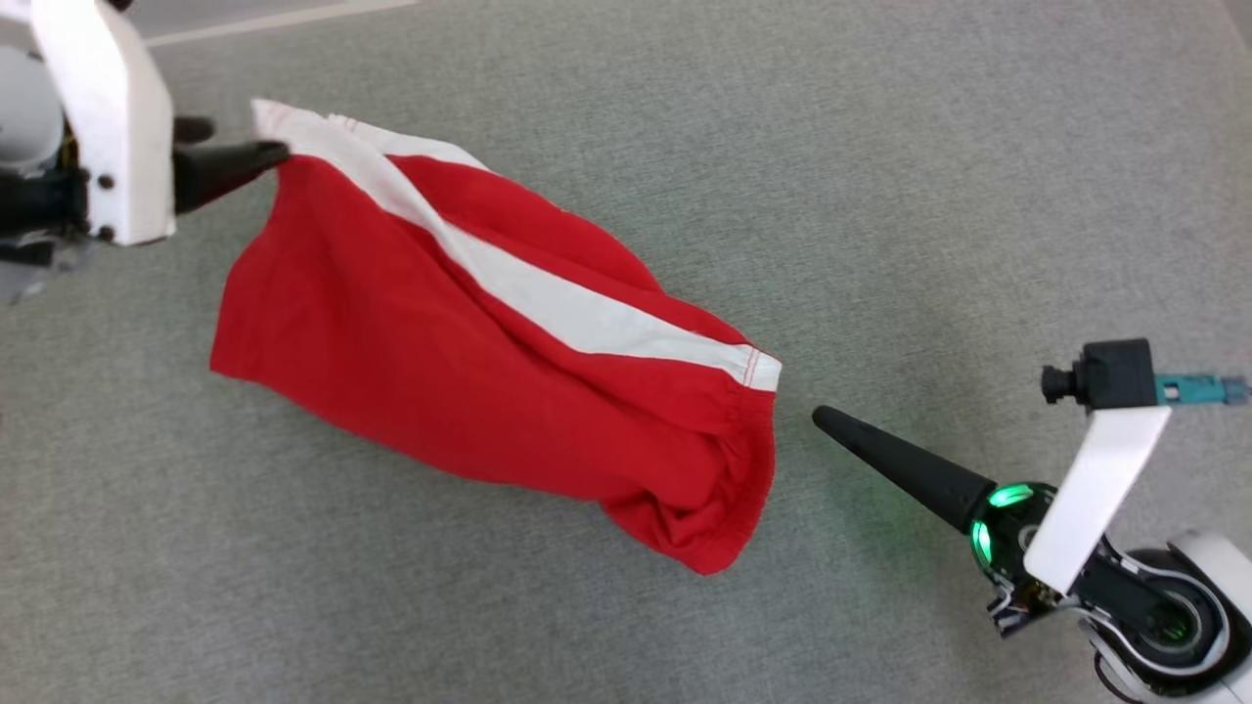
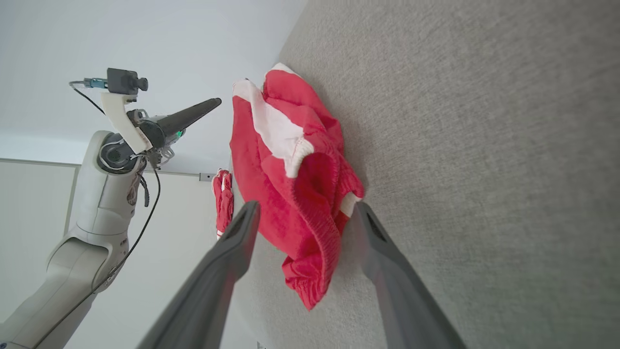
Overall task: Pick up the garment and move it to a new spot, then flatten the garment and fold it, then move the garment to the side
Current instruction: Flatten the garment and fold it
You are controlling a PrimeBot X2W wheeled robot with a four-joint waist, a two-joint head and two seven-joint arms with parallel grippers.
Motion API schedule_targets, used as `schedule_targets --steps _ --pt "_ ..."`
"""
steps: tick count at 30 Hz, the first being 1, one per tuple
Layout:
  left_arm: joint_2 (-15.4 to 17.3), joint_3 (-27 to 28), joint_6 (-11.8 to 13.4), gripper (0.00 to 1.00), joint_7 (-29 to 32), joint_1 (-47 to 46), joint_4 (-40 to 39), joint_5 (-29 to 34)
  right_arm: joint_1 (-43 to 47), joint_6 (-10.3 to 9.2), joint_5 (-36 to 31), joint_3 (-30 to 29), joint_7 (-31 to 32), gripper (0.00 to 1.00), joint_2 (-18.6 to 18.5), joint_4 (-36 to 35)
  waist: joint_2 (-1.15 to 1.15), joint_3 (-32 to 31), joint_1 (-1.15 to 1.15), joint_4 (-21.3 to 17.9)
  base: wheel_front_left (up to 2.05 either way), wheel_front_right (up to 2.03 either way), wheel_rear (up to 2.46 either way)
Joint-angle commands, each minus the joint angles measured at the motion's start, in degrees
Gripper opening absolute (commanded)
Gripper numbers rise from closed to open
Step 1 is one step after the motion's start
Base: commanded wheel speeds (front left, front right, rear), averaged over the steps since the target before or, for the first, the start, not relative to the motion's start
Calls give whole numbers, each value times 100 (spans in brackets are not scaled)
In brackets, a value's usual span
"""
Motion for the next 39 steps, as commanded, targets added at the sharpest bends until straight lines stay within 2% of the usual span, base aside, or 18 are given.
schedule_targets --steps 1,10,13,20,25,26,27,28,29,39 --pt "97 -75 -17 100 81 81 -79 131 184 -10 -51 -100 -46 100 -15 -105 0 7 0 -74 0 0 0" --pt "328 -216 -17 100 549 186 -238 225 669 -9 -136 -446 -156 100 209 -404 0 195 0 -370 0 0 0" --pt "281 -245 -18 100 650 197 -110 394 778 -9 -188 -535 -145 100 327 -429 0 246 0 -490 0 0 0" --pt "51 -189 -17 100 899 254 -12 -170 1015 -9 -312 -740 -68 100 502 -397 0 281 0 -656 0 0 0" --pt "65 -298 63 100 1436 302 330 402 1088 -9 -406 -831 10 100 629 -389 0 317 0 -701 0 0 0" --pt "48 -314 78 96 1542 363 376 417 1096 -9 -426 -850 29 100 652 -384 0 320 0 -697 0 0 0" --pt "6 -319 64 58 1579 423 385 363 1110 -9 -432 -872 52 100 663 -376 0 322 0 -689 0 0 0" --pt "-53 -294 62 37 1562 474 385 270 1123 -9 -453 -900 62 100 667 -363 0 318 0 -674 0 0 0" --pt "-113 -278 59 0 1557 511 381 191 1136 -9 -476 -933 71 100 667 -350 0 306 0 -648 0 0 0" --pt "-322 -93 72 0 1268 383 484 112 1095 -9 -713 -1187 35 100 735 -373 0 46 0 -278 0 0 0"
